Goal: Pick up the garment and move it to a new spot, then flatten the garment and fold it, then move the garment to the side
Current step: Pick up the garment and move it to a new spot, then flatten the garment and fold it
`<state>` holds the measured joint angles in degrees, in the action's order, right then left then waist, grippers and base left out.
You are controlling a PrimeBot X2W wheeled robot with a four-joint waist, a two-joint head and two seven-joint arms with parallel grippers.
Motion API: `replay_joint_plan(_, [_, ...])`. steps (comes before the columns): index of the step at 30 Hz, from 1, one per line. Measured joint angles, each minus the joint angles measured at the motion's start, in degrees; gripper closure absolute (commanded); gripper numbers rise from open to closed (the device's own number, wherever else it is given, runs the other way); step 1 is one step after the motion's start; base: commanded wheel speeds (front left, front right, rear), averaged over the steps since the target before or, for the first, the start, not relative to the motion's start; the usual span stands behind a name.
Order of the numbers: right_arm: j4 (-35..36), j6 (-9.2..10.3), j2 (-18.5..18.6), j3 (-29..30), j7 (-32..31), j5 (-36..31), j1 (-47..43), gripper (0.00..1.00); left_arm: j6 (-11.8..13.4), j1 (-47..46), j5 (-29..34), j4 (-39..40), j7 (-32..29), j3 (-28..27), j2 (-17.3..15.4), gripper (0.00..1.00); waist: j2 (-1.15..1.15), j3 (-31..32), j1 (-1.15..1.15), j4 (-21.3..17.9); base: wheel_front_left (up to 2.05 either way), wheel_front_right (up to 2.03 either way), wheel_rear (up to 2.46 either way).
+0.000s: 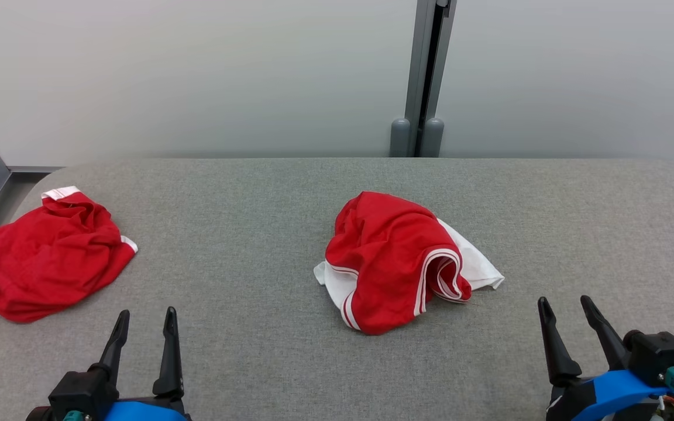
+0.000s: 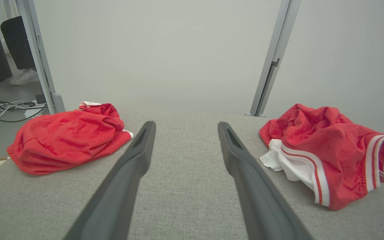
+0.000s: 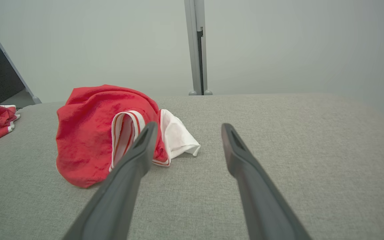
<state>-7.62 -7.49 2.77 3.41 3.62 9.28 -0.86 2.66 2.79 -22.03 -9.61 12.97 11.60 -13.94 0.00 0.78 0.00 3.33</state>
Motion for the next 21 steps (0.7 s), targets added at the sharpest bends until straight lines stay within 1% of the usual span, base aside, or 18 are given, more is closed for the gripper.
replay_joint_plan(7, [0.0, 0.00, 0.0, 0.0, -0.3, 0.9, -0.3, 0.00, -0.4, 0.9, -0.2, 2.2, -1.1, 0.5, -0.5, 0.00, 0.00, -0.1, 0.00, -0.6, 0.00, 0.00, 0.00])
replay_joint_plan(12, [-0.6, 0.00, 0.0, -0.6, 0.0, 1.5, -0.3, 0.00, -0.1, 0.9, -0.3, 2.8, -1.6, 0.6, -0.8, 0.00, 0.00, -0.3, 0.01, -1.2, 0.00, 0.00, 0.00])
replay_joint_plan(19, [-1.2, 0.00, 0.0, -0.8, 0.0, 2.0, -0.3, 0.00, 0.1, 1.0, -0.7, 3.1, -2.3, 1.4, -0.7, 0.00, 0.00, -0.1, 0.01, -0.7, 0.00, 0.00, 0.00])
replay_joint_plan(21, [-1.3, 0.00, 0.0, -1.8, -0.5, 3.2, -0.2, 0.00, 0.2, 1.1, -0.8, 3.1, -2.5, 1.6, -0.5, 0.00, 0.00, -0.1, 0.00, -0.4, 0.00, 0.00, 0.00])
